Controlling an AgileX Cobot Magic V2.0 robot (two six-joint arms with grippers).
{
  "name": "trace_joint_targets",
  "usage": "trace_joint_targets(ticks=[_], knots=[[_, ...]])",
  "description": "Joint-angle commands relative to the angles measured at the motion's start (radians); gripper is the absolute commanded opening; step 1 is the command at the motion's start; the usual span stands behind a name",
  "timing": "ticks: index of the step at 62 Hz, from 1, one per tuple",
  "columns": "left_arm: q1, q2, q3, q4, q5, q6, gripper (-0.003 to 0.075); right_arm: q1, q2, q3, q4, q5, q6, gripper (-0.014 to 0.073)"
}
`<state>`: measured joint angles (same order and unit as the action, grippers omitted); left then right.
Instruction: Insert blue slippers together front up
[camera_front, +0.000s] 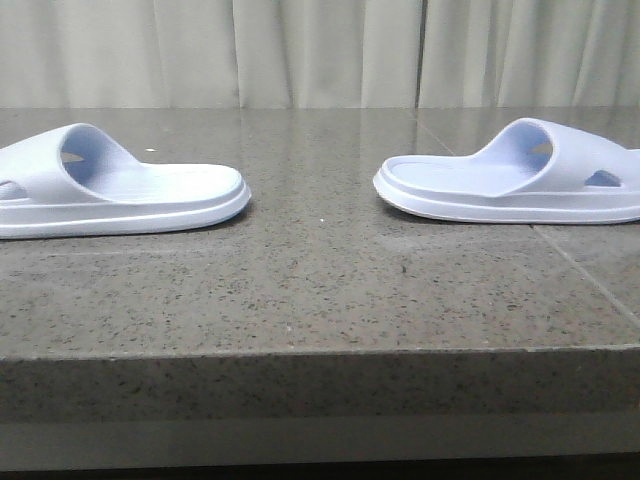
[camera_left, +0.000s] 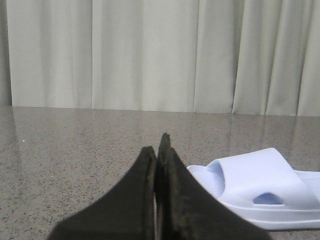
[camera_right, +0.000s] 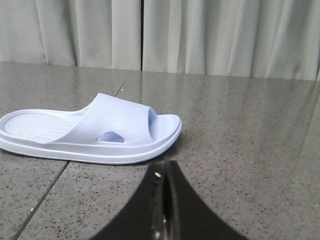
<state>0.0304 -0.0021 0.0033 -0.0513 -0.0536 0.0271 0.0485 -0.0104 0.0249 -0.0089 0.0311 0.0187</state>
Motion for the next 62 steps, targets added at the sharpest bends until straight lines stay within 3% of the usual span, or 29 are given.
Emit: trace_joint_targets(ticks=[1,62], knots=[[0.004,-0.018,0.005,-0.008,-0.084,-0.006,-0.0020,-0.001,-0.017,-0.004,-0.010,-0.076,-0.002,-0.0118],[0.004,-0.018,0.005,-0.008,-0.084,-0.006,-0.0020,-0.001,-0.017,-0.004,-0.010,-0.089,-0.002,-0.0118]])
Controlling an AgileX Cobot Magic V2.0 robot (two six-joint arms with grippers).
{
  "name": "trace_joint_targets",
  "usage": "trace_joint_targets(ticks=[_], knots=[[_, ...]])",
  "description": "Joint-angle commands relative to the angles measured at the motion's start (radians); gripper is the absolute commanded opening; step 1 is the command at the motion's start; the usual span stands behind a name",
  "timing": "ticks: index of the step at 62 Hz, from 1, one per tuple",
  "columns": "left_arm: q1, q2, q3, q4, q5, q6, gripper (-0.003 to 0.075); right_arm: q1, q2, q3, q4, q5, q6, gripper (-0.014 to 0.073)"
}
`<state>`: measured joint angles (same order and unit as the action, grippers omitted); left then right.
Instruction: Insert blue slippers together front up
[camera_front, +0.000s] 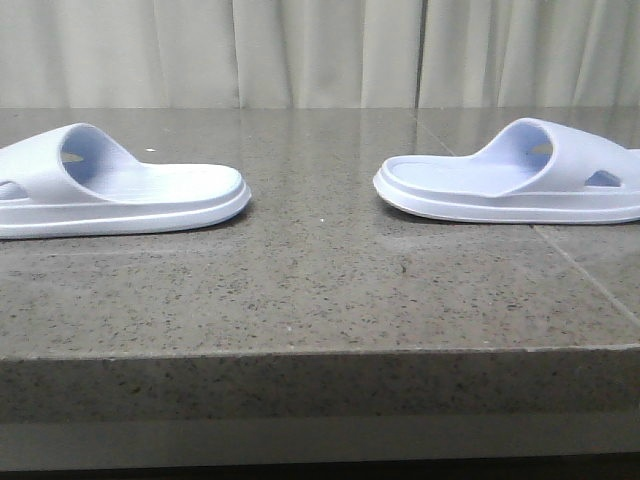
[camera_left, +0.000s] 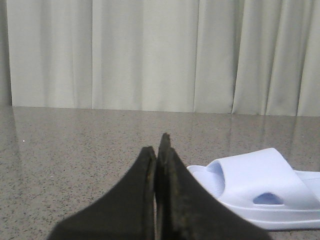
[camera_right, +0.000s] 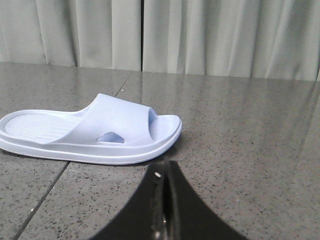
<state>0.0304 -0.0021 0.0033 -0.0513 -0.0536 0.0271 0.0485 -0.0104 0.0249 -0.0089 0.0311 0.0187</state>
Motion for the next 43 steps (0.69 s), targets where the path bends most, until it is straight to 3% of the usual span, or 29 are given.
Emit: trace_joint_targets(ticks=[1,12,19,43], knots=[[0.004,-0.018,0.005,-0.008,-0.084,-0.006,-0.0020,-0.001,-0.017,-0.004,-0.010,-0.089,-0.002,-0.0118],[0.004,-0.018,-0.016,-0.015,-0.107,-0.006,-0.0020,-0.001,-0.017,-0.030,0.017,-0.101,-0.002,-0.0118],[0.004,-0.018,-0.097,-0.018,-0.049,-0.006,-0.0020,-0.001,-0.017,-0.114,0.018,-0.064,-0.002,-0.0118],[0.004,0.193,-0.573,0.015,0.480,-0.006,-0.0020,-0.001,0.165,-0.528,0.018,0.293,-0.002,-0.0118]])
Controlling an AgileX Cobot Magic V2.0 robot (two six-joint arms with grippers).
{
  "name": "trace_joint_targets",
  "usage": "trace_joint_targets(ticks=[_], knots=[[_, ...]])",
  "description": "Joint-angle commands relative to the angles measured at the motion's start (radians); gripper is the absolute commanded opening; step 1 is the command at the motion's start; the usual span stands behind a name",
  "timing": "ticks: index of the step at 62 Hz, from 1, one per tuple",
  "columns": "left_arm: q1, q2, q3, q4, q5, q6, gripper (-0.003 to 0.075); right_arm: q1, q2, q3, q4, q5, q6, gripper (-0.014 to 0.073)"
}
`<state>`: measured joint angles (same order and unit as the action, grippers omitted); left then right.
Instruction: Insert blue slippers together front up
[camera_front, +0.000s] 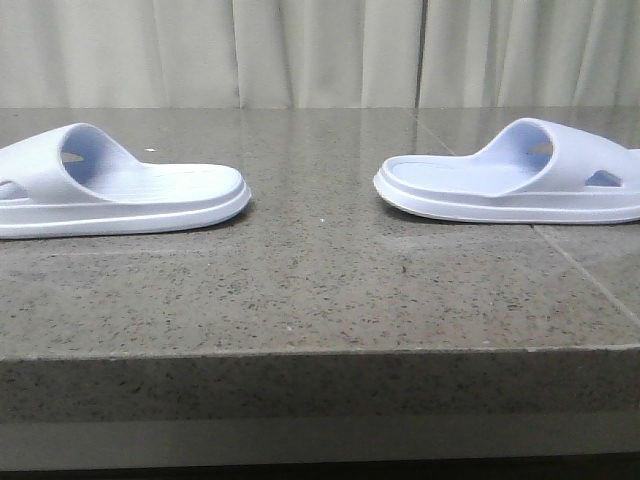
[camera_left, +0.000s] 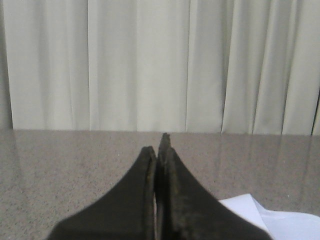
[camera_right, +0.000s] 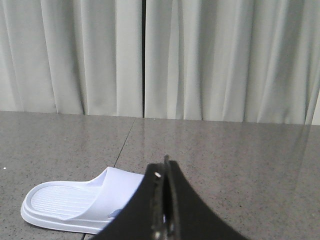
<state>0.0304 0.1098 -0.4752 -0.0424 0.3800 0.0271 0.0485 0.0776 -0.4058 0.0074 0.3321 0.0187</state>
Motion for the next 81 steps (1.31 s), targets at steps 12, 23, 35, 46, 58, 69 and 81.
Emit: trace_joint_targets(ticks=[12,23,35,46,58,69,81], knots=[[0.004,0.254,-0.216,0.007,0.228,-0.006,-0.0020,-0.001,0.245,-0.215,0.002,0.088,-0.002,-0.0118],[0.004,0.365,-0.221,0.007,0.245,-0.006,-0.0020,-0.001,0.376,-0.227,0.002,0.132,-0.002,-0.0118],[0.004,0.420,-0.221,-0.025,0.254,-0.006,-0.0020,-0.001,0.476,-0.227,0.002,0.214,-0.002,-0.0118],[0.004,0.430,-0.221,-0.061,0.268,-0.006,-0.0020,-0.001,0.516,-0.227,0.002,0.271,-0.002,-0.0118],[0.004,0.430,-0.221,-0.061,0.272,-0.006,-0.0020,-0.001,0.522,-0.227,0.002,0.276,-0.002,-0.0115],[0.004,0.430,-0.221,-0.061,0.281,-0.006,0.0115,-0.001,0.522,-0.227,0.000,0.279,-0.002,0.0068],[0.004,0.430,-0.221,-0.061,0.280,-0.006,0.0530,-0.001,0.522,-0.227,0.000,0.290,-0.002,0.0399]])
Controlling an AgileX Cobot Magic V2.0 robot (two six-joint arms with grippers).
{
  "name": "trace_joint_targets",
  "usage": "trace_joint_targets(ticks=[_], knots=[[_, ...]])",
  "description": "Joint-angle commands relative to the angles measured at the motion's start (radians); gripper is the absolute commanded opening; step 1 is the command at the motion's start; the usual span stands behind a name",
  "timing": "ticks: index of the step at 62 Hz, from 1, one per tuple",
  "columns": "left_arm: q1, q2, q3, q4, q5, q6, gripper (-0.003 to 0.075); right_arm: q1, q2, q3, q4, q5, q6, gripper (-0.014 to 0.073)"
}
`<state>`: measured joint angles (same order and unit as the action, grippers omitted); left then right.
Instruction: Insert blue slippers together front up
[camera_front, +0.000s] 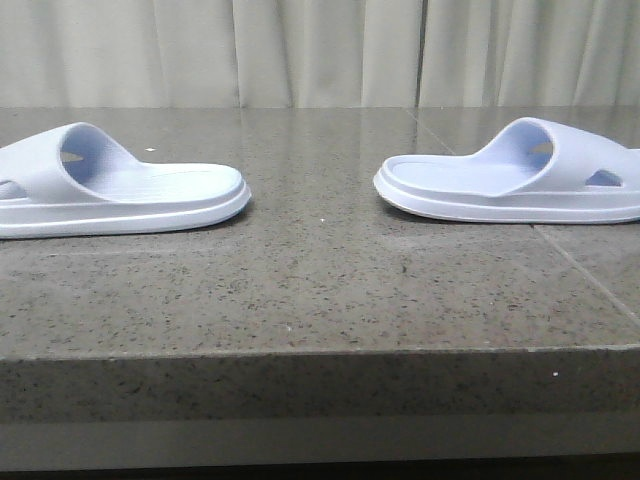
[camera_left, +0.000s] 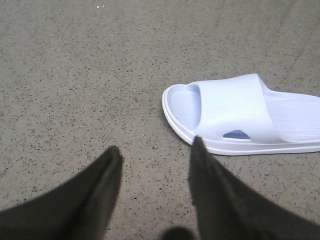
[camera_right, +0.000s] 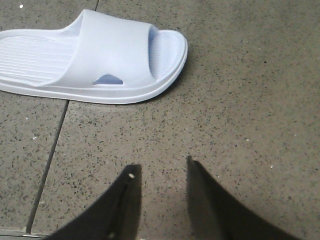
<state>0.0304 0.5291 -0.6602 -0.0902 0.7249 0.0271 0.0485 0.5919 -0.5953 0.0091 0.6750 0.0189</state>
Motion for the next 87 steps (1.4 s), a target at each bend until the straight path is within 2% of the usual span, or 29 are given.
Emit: trace_joint_targets(ticks=[1,10,24,45,52,67,87], knots=[[0.004,0.010,-0.036,-0.013,-0.065,-0.006,0.0540,-0.001,0.008,-0.037,-0.001,-0.053,-0.002,0.0406],[0.004,0.030,-0.038,-0.016,-0.056,-0.006,0.0522,-0.001,0.008,-0.037,-0.001,-0.053,-0.002,0.0403],[0.004,0.230,-0.120,-0.010,0.114,-0.006,0.0435,-0.001,0.008,-0.037,0.000,-0.053,-0.002,0.0403],[0.024,0.557,-0.267,-0.052,0.103,-0.001,0.0351,-0.001,0.008,-0.037,0.000,-0.053,-0.002,0.0403],[0.087,0.646,-0.312,-0.170,0.101,0.101,0.0347,-0.001,0.008,-0.037,0.000,-0.053,-0.002,0.0403],[0.252,0.817,-0.366,-0.600,0.153,0.455,0.0347,-0.001,0.008,-0.037,0.000,-0.053,-0.002,0.0403],[0.271,0.966,-0.371,-0.765,0.146,0.610,0.0347,-0.001,0.008,-0.037,0.000,-0.053,-0.002,0.0403]])
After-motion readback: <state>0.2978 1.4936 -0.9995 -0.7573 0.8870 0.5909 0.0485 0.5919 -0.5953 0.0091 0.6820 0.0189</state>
